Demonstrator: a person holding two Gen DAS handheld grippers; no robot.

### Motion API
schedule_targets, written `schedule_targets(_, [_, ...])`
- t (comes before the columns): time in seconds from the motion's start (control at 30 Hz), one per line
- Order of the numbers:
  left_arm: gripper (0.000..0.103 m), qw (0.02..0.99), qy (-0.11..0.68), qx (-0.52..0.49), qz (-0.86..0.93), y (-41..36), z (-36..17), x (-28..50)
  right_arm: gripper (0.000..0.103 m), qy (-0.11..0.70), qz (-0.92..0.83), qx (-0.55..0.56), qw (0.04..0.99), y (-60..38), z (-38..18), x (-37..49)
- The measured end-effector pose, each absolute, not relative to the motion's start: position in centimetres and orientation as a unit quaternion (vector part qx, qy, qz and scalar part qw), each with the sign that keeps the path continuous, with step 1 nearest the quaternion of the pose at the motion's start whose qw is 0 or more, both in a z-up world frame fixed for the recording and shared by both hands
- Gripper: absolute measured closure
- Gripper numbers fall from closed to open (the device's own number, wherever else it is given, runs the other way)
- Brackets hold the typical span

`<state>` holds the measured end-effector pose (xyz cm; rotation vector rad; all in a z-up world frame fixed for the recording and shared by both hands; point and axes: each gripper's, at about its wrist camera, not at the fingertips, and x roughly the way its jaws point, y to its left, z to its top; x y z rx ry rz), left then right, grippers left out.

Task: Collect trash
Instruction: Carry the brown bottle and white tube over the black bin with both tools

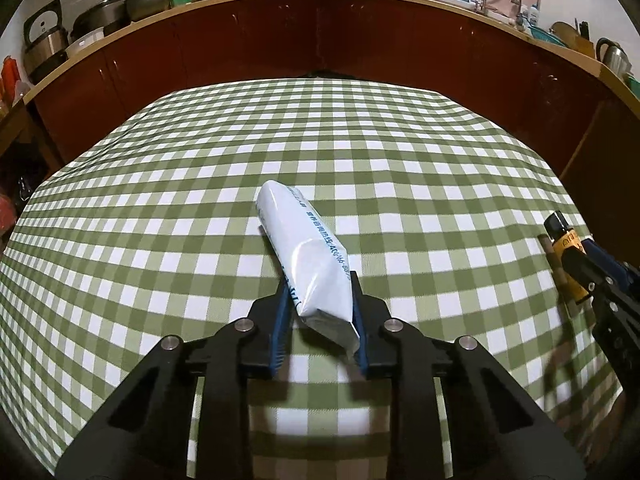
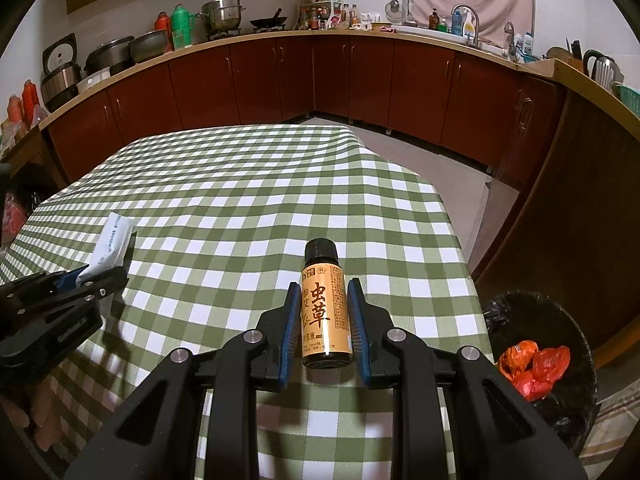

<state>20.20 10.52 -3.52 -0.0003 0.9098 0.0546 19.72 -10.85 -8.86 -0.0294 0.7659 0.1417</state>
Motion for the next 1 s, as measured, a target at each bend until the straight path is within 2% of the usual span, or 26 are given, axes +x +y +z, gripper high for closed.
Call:
schedule_targets(0.6, [0.079, 0.911, 0.413, 0.021, 0.003, 8.7, -1.4, 15.2, 0.078, 0.37, 0.066, -0.007, 0.927, -11.3, -8.8, 16.3])
schedule_targets(1.0, [0.079, 0.923, 0.382, 0.043, -0.03, 4.6, 0.6, 11.9, 0.078, 0.352, 0.045, 0.006, 0.935, -14.4, -7.5, 13.2])
